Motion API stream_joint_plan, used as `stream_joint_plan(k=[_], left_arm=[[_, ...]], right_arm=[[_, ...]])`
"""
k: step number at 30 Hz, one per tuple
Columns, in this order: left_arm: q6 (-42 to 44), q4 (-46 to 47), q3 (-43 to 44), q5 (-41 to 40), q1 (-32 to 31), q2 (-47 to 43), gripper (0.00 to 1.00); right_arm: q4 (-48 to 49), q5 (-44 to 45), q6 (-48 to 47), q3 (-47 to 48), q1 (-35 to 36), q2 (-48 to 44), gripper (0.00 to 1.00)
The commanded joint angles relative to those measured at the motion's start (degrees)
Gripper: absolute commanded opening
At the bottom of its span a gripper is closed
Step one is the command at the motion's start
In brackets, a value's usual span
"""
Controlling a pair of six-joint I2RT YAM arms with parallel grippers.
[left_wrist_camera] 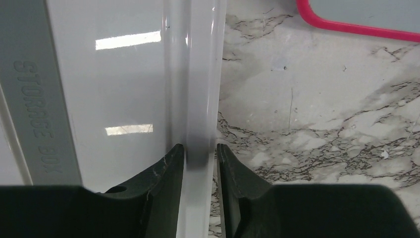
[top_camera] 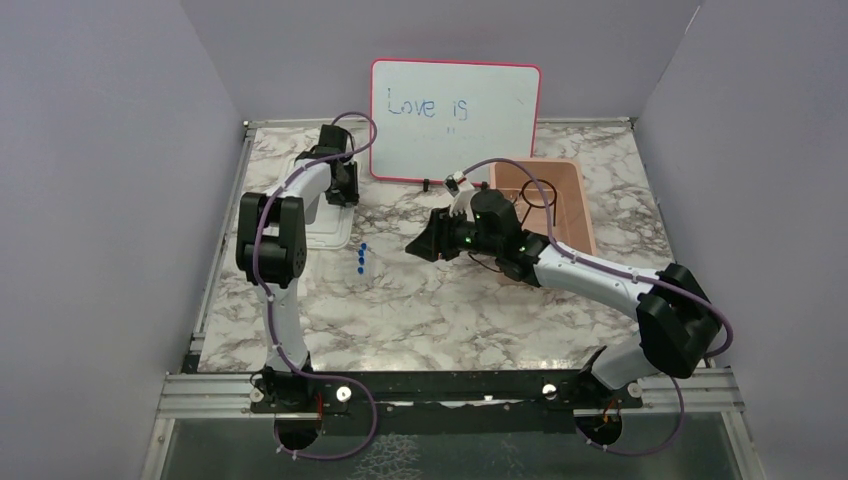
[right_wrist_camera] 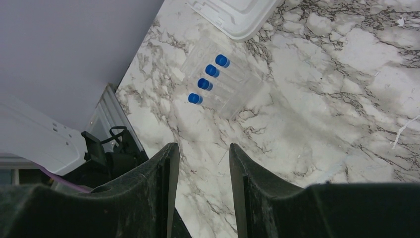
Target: Organize the chemistry lab equipment
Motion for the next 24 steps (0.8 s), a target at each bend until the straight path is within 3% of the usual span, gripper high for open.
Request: stream_joint_plan(k=[1,6,15,24], left_arm=[[0.28,-0.44,1.18,-0.02,0.11,2.24,0.34],[0.85,-0.8,1.73,-1.65,0.1,3.79,0.33],[2.29,-1.11,3.73,-3.8,0.05,3.05,0.15],[2.49,-0.65,4.39,-2.7,0.09,-1.58,0.08]], right_arm=[[1.69,-1.26,0.38,0.29,0.43,0.95,0.46],[2.24,-1.22,0.58,0.21,0.55,1.26,0.45],[1.98,3.25,3.33,1.58,0.82,2.06,0.45],[-0.44,7.68,4.6,7.83,0.85,6.36,0.44]])
